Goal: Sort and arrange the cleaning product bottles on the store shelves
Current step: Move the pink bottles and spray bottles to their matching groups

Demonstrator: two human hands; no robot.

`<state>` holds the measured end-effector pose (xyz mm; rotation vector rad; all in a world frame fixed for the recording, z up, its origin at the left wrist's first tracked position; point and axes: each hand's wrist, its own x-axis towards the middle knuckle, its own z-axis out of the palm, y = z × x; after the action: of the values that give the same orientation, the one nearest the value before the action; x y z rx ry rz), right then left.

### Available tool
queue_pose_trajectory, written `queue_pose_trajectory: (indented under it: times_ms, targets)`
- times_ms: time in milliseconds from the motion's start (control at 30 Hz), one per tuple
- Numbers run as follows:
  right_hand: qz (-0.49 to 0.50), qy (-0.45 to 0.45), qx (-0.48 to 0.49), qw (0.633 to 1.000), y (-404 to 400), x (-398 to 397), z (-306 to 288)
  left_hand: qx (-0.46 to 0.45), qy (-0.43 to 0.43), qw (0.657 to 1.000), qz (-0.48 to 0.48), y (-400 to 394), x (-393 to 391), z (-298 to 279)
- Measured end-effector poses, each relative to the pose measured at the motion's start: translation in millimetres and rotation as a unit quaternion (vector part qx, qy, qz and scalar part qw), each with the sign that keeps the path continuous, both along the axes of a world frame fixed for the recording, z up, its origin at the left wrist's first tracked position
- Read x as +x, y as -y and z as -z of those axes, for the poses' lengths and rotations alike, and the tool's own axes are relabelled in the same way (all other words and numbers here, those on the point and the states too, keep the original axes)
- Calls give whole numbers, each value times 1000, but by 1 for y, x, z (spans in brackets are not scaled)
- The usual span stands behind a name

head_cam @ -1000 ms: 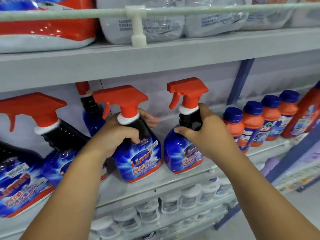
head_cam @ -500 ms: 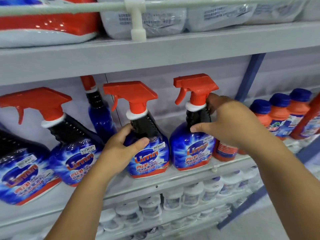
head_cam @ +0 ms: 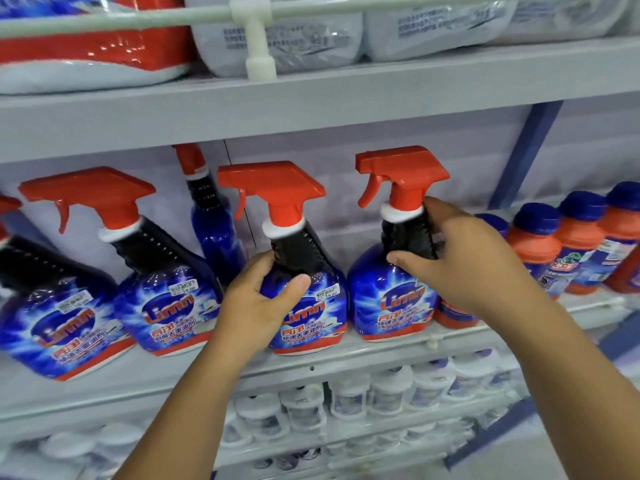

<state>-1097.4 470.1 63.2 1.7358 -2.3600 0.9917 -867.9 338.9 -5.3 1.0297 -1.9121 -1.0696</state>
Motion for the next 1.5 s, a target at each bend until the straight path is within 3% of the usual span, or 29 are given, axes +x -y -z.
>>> queue_pose_trajectory:
  times_ms: [400, 533, 667, 800, 900, 1033, 1100, 1200, 1267, 1400, 1500]
  targets:
    - [28, -7, -26, 999, -3, 0, 20, -43, 32, 998, -14, -5, -2, 0]
    - [23, 134, -172, 976, -16, 15, 40, -18, -44, 997, -62, -27, 27, 4]
    - [-40, 147, -267, 952, -26, 64, 54, -99, -64, 973, -197, -33, 94, 0]
    - [-180, 285, -182, 924, -1, 119, 57, -133, -102, 929, -330, 0, 166, -7]
    - [-225, 299, -129, 918, 29, 162, 47, -131, -73, 906, -397, 35, 209, -8]
    - [-196, 236, -90, 948, 94, 206, 40, -62, -6, 956, -287, 79, 236, -12]
    - [-174, 209, -12, 962, 128, 220, 41, -62, 38, 969, -235, 90, 238, -11]
    - [-154, 263, 79, 949, 159, 236, 48, -100, 57, 971, -207, 102, 251, -3]
    - [-147, 288, 63, 944, 167, 246, 48, -106, 34, 972, -209, 107, 263, 3]
    - [-141, 246, 67, 957, 184, 276, 46, -115, 8, 958, -262, 125, 289, 7]
    - [-169, 252, 78, 950, 200, 300, 46, -168, 25, 937, -306, 143, 303, 12]
